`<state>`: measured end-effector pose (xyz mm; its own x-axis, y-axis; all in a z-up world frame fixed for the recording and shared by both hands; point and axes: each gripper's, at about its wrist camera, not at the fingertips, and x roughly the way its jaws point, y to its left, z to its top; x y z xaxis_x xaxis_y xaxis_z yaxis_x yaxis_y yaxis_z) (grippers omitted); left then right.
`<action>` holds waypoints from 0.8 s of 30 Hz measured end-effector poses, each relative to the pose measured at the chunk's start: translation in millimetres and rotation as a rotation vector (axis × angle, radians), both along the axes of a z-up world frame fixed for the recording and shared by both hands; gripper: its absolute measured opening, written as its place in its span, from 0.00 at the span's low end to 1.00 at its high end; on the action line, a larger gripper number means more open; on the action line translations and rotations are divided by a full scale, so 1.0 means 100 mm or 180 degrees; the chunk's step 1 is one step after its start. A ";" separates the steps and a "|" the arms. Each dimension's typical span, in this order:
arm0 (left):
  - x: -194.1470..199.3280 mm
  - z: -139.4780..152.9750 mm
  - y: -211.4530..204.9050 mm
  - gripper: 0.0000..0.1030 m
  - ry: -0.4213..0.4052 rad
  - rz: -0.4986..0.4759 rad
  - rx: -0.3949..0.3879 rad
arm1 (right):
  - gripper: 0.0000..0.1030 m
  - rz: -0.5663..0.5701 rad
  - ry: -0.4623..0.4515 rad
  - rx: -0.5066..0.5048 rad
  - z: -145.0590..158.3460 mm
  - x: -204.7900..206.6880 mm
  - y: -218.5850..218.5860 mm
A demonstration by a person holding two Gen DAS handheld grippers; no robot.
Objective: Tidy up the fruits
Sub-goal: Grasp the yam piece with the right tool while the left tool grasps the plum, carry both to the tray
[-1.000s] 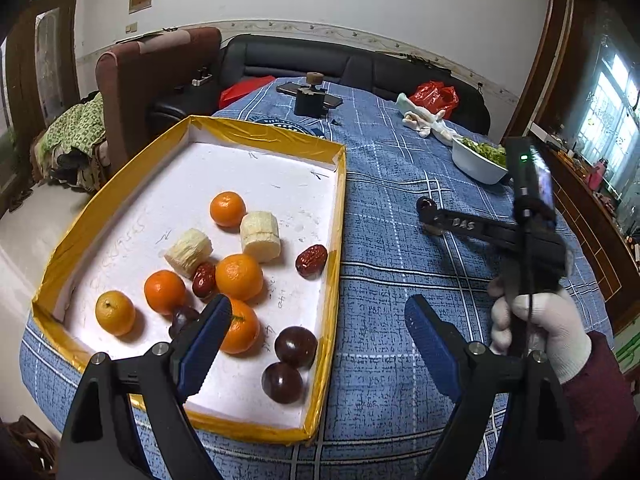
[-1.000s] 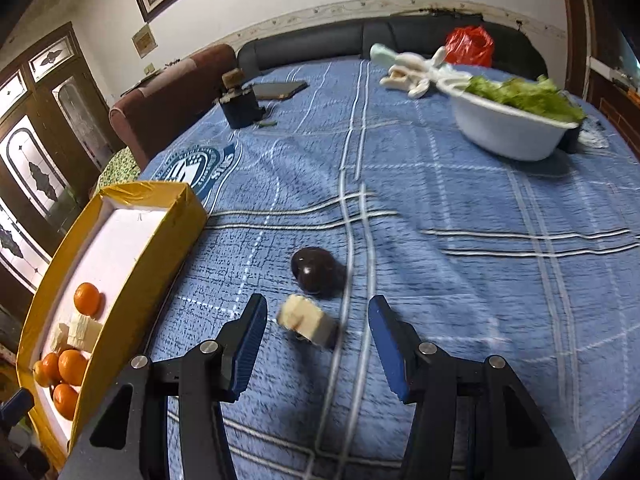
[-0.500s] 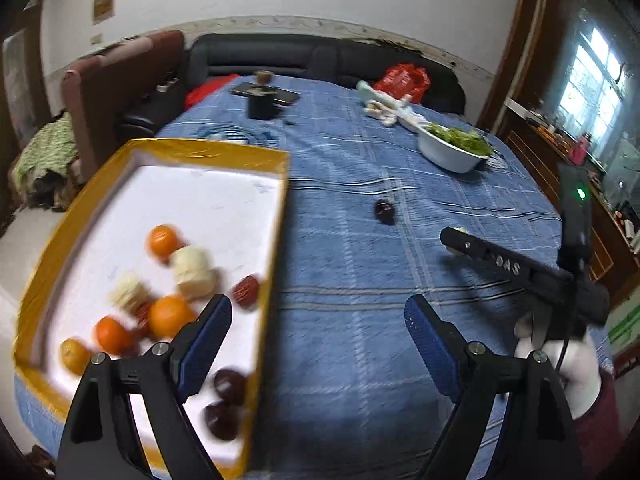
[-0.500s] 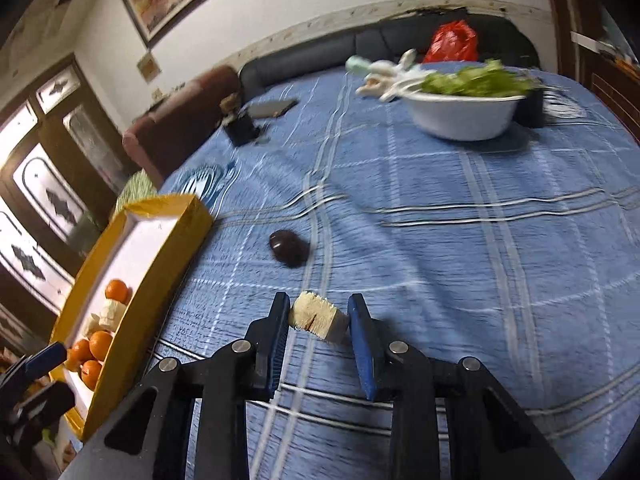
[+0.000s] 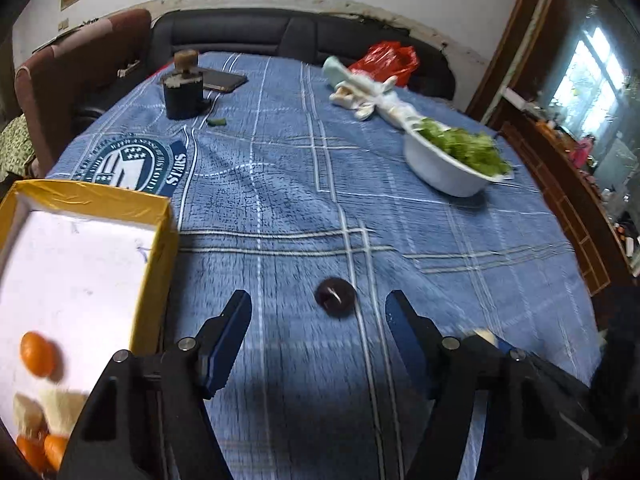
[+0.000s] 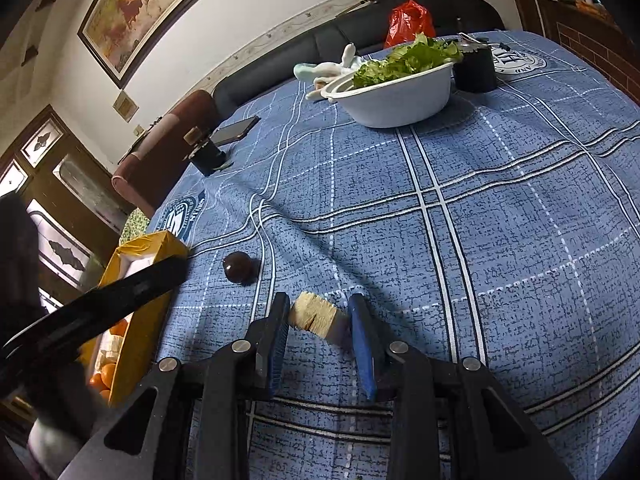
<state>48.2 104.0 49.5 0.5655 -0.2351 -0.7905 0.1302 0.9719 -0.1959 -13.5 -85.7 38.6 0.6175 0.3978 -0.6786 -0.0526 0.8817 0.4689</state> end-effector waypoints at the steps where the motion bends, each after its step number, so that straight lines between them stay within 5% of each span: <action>1: 0.06 -0.05 -0.02 0.67 0.0027 -0.0016 0.0019 | 0.32 0.0008 -0.0011 0.0003 0.01 0.00 0.01; 4: 0.15 -0.17 -0.10 0.63 0.0083 -0.0055 0.0157 | 0.32 0.0018 -0.0025 -0.0012 0.02 0.00 0.02; 9: 0.17 -0.24 -0.20 0.23 0.0088 -0.0230 0.0039 | 0.32 0.0014 -0.0040 -0.0024 0.02 0.02 0.03; 14: 0.07 -0.18 -0.23 0.23 0.0010 -0.0199 0.0123 | 0.33 0.0027 -0.0039 -0.0048 0.01 0.04 0.05; 24: -0.64 0.40 0.41 0.23 -0.0316 0.0090 -0.0317 | 0.32 0.0083 -0.0133 -0.0049 0.04 -0.01 0.09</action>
